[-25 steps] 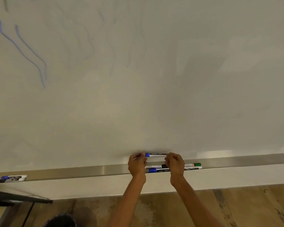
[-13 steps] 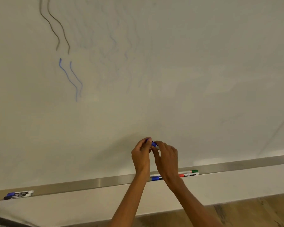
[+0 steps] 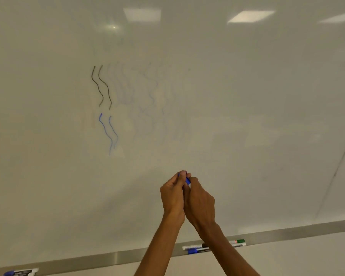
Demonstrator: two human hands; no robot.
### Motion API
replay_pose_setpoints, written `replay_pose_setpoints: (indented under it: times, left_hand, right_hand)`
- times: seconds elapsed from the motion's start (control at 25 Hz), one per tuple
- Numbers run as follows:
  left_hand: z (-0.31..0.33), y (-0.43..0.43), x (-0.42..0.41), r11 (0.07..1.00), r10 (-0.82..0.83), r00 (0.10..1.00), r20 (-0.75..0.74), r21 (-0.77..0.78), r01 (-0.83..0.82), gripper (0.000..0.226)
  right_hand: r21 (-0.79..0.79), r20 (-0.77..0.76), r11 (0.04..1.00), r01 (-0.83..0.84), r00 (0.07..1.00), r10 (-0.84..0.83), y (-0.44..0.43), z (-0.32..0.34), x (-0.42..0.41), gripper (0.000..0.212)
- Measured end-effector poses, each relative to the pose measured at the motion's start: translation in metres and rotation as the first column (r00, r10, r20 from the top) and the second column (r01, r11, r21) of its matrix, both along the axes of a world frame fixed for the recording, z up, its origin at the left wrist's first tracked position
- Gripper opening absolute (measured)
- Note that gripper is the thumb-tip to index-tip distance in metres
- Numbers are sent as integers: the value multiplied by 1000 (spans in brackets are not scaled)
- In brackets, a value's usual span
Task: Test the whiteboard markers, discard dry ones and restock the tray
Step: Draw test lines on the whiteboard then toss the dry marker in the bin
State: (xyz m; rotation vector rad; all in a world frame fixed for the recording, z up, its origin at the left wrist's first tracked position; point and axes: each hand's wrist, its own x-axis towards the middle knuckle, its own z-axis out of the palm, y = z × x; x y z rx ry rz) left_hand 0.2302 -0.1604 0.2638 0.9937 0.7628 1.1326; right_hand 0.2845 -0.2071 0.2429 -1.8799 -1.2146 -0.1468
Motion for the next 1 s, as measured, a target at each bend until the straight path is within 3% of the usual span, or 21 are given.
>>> replay_pose_setpoints:
  times: [0.12,0.28,0.44,0.48,0.56,0.64,0.72,0.76,0.88,0.92,1.0]
  left_hand:
    - [23,1,7,1000,-14,998,60,-10,15,14]
    - [63,16,12,990,105,984,142,77,-117,12]
    - [84,29,7,944,182,970,162,248,-219,14]
    - [86,30,7,919,216,969,122,310,-244,16]
    - [90,31,8,856,295,954,48,431,-286,22]
    - [93,36,9,781,374,928,7,537,-319,33]
    - [98,49,11,660,434,901,-16,686,-306,43]
    - [103,58,11,582,461,887,-19,761,-286,44]
    - [119,93,11,398,532,847,-17,888,-232,46]
    - [122,104,11,354,553,833,-10,908,-224,48]
    - [125,125,13,277,583,813,10,938,-210,50]
  right_hand:
    - [-88,85,995,54,995,-47,2,26,6,30]
    - [-118,36,984,130,991,-126,-3,32,26,47]
    - [163,-340,987,7,939,50,-2,25,50,38]
    - [192,-360,981,-8,930,78,-1,31,56,35]
    - [268,-368,962,-58,916,158,2,46,65,51]
    - [426,-415,900,-97,862,290,-1,68,66,50]
    - [597,-465,795,-111,759,456,-4,96,66,31]
    - [667,-498,736,-118,663,558,-4,110,67,25]
    - [814,-542,573,-98,227,809,-4,141,74,31]
    - [842,-521,532,-92,121,845,-3,147,77,37]
    - [878,-466,470,-93,63,883,3,153,81,39]
